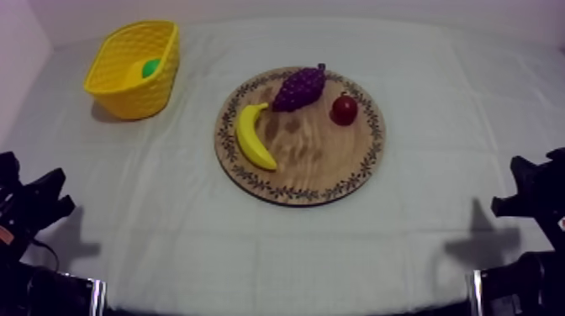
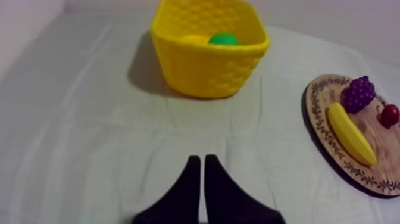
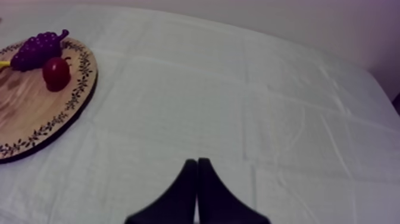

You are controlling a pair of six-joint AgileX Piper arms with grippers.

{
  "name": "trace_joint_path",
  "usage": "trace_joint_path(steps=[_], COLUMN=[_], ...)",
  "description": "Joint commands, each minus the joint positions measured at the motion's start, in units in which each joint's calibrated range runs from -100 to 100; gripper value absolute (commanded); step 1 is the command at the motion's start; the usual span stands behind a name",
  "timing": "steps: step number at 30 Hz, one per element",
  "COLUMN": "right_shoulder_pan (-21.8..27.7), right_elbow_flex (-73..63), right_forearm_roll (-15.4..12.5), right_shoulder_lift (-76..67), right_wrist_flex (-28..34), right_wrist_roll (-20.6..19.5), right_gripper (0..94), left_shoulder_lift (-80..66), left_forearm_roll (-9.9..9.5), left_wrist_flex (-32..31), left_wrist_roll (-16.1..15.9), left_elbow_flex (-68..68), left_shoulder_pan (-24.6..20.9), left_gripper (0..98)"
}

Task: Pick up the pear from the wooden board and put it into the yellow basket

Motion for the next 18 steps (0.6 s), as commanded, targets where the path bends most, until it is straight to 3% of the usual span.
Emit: trace_joint_path(steps=[1,7,18], right_shoulder_pan=[0.00,0.03,0.00], right_elbow_flex=[0.03,0.03,0.03], right_forearm_roll=[-0.01,-0.01,-0.01], right_shoulder_lift=[0.01,0.01,0.01], right_wrist_flex=[-0.02,-0.02,-0.02], right_wrist_roll=[-0.04,-0.03,-0.02], right_gripper=[0.3,0.3,0.3], left_shoulder_lift=[-2.65,-3.46,-3.56], left_forearm_roll=[0.01,-0.07,-0.09], left_wrist_flex=[0.00,-4.48,-5.44], left_wrist_roll=[-0.49,1.47,3.06], left_elbow_flex=[0.16,1.61,1.90], left_shoulder_pan=[0.42,1.07,1.16], left_gripper=[0.0,0.0,0.0])
